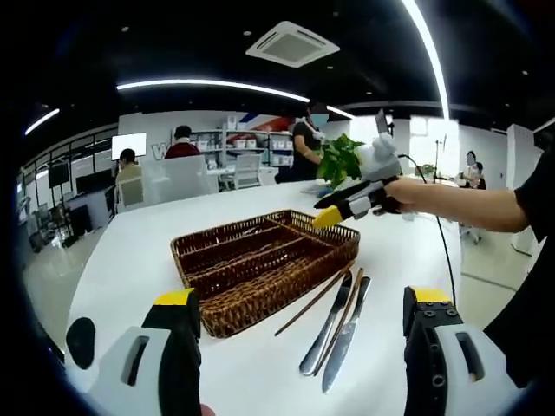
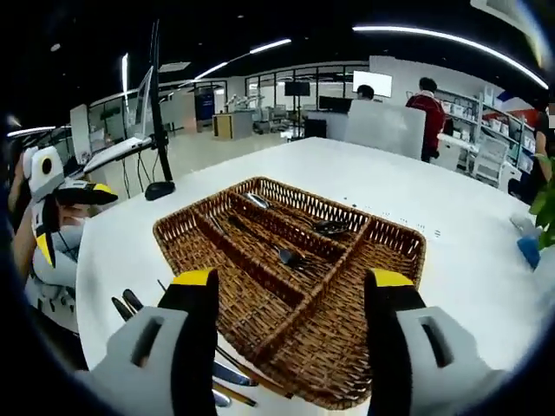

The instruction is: Arrange the knives, forks, and spoons in their matching storage slots by inserting each utensil handle-first until every utensil is classified and aligned in the correct compartment

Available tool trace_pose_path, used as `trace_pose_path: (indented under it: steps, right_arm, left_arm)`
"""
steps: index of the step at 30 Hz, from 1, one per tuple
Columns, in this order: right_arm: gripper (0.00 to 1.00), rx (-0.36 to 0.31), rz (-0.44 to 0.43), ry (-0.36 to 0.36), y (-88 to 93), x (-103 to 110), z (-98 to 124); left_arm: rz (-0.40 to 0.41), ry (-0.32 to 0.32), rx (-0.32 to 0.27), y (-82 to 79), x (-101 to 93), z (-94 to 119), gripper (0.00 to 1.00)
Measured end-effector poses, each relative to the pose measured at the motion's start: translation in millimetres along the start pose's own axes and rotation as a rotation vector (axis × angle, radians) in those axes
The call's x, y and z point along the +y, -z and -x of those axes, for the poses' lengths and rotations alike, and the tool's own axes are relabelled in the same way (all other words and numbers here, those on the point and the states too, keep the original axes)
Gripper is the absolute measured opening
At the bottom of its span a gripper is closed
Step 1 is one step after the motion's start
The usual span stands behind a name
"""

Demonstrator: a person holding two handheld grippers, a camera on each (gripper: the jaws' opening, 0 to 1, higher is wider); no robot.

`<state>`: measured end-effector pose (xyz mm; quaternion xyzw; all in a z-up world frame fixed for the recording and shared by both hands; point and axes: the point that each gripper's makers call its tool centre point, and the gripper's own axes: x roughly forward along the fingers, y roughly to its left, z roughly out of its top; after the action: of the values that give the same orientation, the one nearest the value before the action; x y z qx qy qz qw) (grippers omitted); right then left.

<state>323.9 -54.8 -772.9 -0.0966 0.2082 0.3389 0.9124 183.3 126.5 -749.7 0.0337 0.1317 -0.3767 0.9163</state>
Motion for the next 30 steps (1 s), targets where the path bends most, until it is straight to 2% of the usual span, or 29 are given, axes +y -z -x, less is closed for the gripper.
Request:
trace_pose_path:
  steps: [6, 11, 14, 21, 25, 30]
  right_arm:
    - [0.86, -0.055, -0.021, 0.003, 3.3, 14.6, 35.9]
    - [0.94, -0.059, -0.038, 0.015, 14.7, 22.2, 58.7]
    - [0.98, -0.039, -0.031, 0.028, 23.9, 26.5, 71.3]
    - [1.00, -0.037, -0.039, 0.034, 35.6, 42.6, 97.0]
    - [1.00, -0.058, -0.066, 0.055, 37.7, 47.7, 110.1]
    - [1.00, -0.049, -0.080, 0.067, 46.1, 49.8, 122.1]
  left_arm:
    - [0.012, -0.001, 0.002, -5.5, -2.9, 0.1, 0.99]
    - [0.043, -0.049, 0.018, -1.6, 6.5, -1.1, 0.99]
    - [0.048, -0.084, 0.022, 0.6, 14.0, 0.7, 0.99]
    - [0.053, -0.084, 0.018, 2.4, 13.6, 6.9, 0.99]
    - [0.050, -0.071, 0.028, 7.9, 6.3, 10.0, 0.99]
    - [0.043, -0.053, 0.033, 11.4, -1.7, 12.0, 0.99]
